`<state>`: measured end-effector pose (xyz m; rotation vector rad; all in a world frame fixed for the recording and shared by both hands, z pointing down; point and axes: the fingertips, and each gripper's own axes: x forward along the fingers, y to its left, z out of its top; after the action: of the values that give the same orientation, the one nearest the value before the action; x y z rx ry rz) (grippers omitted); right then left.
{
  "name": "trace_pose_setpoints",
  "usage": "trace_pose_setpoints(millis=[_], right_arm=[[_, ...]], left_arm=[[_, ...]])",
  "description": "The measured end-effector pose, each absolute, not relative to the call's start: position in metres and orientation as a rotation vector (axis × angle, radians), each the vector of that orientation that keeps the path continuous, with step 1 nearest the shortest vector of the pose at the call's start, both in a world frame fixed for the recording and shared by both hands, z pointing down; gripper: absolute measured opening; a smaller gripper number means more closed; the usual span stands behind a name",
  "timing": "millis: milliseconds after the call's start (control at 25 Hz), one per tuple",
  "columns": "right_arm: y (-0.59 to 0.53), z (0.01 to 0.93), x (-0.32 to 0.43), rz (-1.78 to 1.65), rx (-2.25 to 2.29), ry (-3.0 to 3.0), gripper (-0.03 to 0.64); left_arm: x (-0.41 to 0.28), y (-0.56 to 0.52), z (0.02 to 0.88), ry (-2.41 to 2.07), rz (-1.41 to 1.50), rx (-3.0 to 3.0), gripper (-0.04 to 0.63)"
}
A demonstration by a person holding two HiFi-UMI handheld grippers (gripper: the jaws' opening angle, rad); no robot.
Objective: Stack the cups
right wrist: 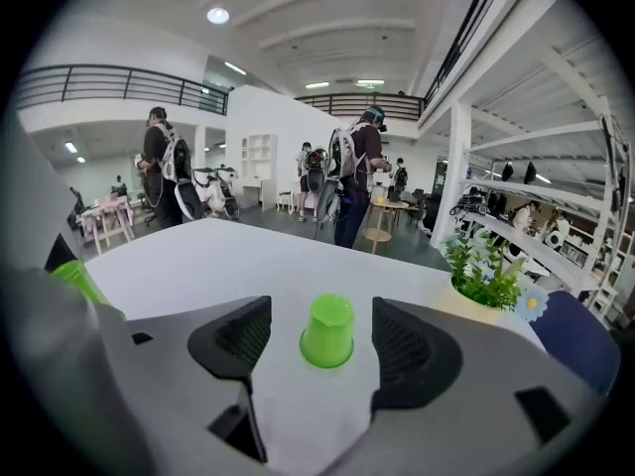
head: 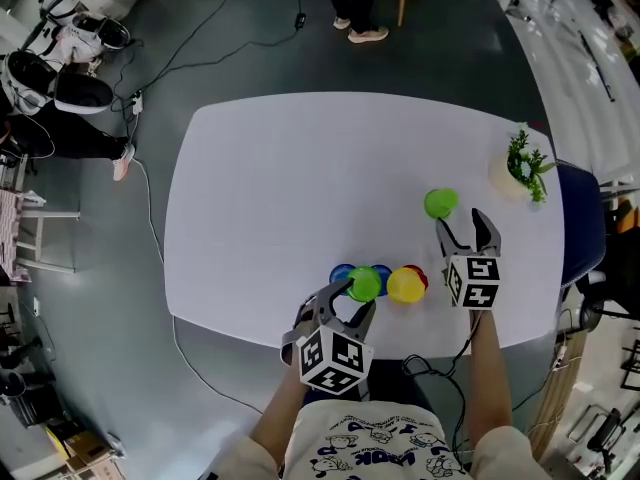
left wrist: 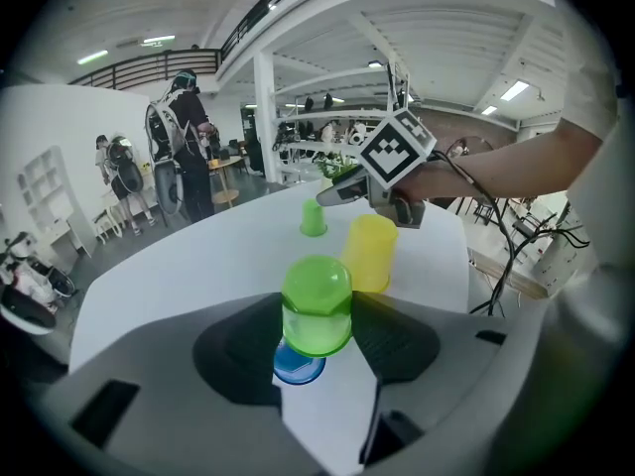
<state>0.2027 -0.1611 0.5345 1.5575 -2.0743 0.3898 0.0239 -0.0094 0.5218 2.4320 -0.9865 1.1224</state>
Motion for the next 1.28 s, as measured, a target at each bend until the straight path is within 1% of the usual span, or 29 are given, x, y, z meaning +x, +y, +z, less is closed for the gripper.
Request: trace_pose_setpoints(millis=[360, 480, 600, 640, 680, 760, 960, 1160, 1280], right_arm=[[-0.192, 0.574, 0.199, 0.4, 1.472, -2.019, 0.334], [-0.199, 0.588, 0.199, 0.401, 1.446, -1.992, 0.327], [-0.205, 0.599, 0.201, 0.4, 1.435, -1.963, 0.303], [-0.206, 0.6, 0.202, 0.4, 1.441, -1.957, 0.267], [-0.206, 0.6, 0.203, 0.4, 1.449, -1.955, 0.247], [-0.206, 0.597, 0.205, 0.402, 1.466, -1.962, 0.241], [-0.203, 0.56, 0.202, 0.37, 1.531, -2.033, 0.238], [-0.188, 0.487, 0.185, 0.261, 1.564, -2.163, 0.236], [-0.168, 0.449, 0.169, 0.259, 1.508, -2.262, 0.236]], left_arm=[[0.024, -0.007, 0.522, -0.983, 1.088, 2.427, 0.23], [0.023, -0.009, 0.524, -0.992, 1.079, 2.419, 0.242], [0.022, -0.01, 0.525, -1.0, 1.075, 2.417, 0.246], [0.021, -0.009, 0.525, -1.004, 1.073, 2.417, 0.247], [0.021, -0.009, 0.524, -1.009, 1.07, 2.419, 0.25], [0.021, -0.009, 0.522, -1.014, 1.063, 2.422, 0.256], [0.021, -0.005, 0.515, -1.013, 1.05, 2.432, 0.258], [0.02, -0.001, 0.509, -1.018, 1.026, 2.445, 0.258], [0.019, 0.001, 0.504, -1.03, 0.985, 2.435, 0.258]])
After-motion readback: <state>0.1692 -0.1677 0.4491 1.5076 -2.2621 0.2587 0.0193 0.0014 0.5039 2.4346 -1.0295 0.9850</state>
